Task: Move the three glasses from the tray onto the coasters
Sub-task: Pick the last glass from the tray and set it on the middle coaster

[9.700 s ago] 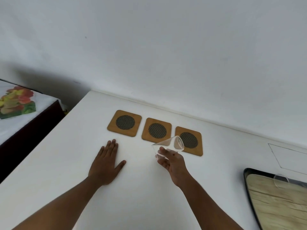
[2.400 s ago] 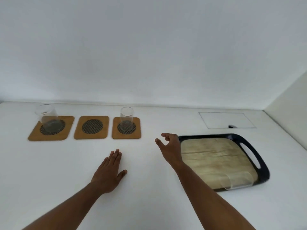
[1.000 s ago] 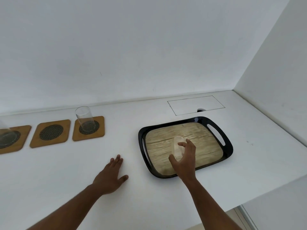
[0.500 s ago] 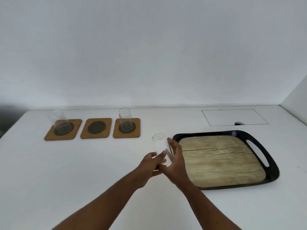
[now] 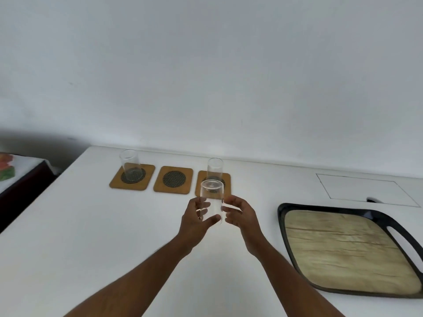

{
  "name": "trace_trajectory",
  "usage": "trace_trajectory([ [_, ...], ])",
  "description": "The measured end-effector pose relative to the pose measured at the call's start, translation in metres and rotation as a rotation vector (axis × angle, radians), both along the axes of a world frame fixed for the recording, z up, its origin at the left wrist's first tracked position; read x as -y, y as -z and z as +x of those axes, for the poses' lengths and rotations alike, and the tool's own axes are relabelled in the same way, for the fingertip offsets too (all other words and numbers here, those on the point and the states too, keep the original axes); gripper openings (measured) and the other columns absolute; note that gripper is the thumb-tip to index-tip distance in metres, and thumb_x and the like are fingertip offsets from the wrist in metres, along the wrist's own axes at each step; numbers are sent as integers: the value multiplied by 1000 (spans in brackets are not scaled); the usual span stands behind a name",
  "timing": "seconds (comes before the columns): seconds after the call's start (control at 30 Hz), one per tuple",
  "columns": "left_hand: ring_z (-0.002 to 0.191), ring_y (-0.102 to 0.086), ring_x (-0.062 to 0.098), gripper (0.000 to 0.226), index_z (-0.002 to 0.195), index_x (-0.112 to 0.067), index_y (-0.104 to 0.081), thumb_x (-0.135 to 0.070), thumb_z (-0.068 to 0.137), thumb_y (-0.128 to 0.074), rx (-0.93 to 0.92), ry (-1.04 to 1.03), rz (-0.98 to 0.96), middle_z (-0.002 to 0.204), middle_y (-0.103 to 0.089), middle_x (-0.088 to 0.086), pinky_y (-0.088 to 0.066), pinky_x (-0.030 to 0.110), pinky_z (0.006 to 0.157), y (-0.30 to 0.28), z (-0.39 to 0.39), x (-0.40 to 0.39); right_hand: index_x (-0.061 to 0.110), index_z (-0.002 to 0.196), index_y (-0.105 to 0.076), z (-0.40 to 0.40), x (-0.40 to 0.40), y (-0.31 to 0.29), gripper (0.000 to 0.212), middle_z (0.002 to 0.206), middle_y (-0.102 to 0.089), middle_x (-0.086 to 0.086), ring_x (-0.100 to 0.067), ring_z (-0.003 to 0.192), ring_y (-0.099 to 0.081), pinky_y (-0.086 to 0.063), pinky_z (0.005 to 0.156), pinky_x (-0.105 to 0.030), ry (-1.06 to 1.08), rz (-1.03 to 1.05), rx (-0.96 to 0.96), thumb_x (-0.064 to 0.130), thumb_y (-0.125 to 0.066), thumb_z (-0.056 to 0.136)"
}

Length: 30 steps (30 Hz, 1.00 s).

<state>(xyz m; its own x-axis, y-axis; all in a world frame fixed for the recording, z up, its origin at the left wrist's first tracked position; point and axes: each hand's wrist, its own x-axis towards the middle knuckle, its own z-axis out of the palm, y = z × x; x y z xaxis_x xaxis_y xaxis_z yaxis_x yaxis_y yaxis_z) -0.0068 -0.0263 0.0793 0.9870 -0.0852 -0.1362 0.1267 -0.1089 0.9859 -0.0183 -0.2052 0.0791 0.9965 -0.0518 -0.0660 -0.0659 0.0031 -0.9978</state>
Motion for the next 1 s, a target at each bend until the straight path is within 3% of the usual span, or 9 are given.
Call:
trace_trajectory([
  [0.07,120,-56,8,68,129,-27,-47,-25,76,-89,90,15,60,130,-61,-11,-42,13,90,3,5,-16,24,120,-68,12,-22,-5,49,121,-73,4,-22,114,-71,-59,86,-30,-67,-120,-2,43,-81,77],
  [0.13,117,-58,4,69,129,-25,-49,-21,74,-90,176,0,118,128,-62,-11,-45,9,87,6,10,-29,22,121,-67,21,-43,-6,62,118,-74,6,-15,111,-71,-59,81,-25,-84,-225,11,52,-87,70],
  [0.27,110,-63,11,72,128,-24,-50,-14,71,-91,240,-54,145,124,-64,-8,-53,14,81,9,21,-55,20,122,-67,38,-79,-3,72,110,-76,4,-11,102,-73,-63,77,-27,-25,-335,75,47,-96,62],
  [0.37,118,-59,14,79,135,-27,-45,-20,72,-91,261,-15,209,132,-59,-7,-51,16,90,17,32,-78,22,118,-70,52,-101,1,72,105,-78,4,-14,98,-75,-66,79,-35,-18,-405,111,51,-95,57],
  [0.47,139,-41,16,92,149,-25,-32,-38,76,-86,224,66,363,153,-42,-5,-38,29,110,31,41,-110,22,120,-69,70,-121,4,74,107,-77,6,-12,98,-74,-65,79,-32,-10,-492,132,55,-94,58],
  [0.6,154,-8,20,86,156,-18,-21,-67,90,-48,239,89,733,167,-19,1,-9,35,120,65,47,-169,19,126,-65,98,-141,3,73,110,-73,4,-12,100,-69,-53,76,-18,23,-559,115,47,-95,65],
  [0.77,153,7,17,92,158,-14,-9,-72,86,-8,278,140,994,168,-3,1,5,29,121,103,58,-225,18,115,-66,142,-158,13,81,101,-75,7,-11,93,-72,-59,79,-31,101,-553,50,62,-90,51],
  [0.83,153,7,16,87,158,-15,-8,-71,92,-8,335,159,1059,168,-3,1,7,28,122,111,60,-234,17,113,-65,159,-164,17,78,100,-74,6,-13,93,-71,-60,81,-35,127,-556,33,57,-93,51],
  [1.0,153,10,14,78,158,-17,-2,-64,99,-17,369,172,1119,168,2,-2,1,35,121,115,59,-236,11,110,-63,192,-175,20,63,90,-65,5,-12,80,-61,-46,68,-24,157,-599,-2,31,-99,63],
])
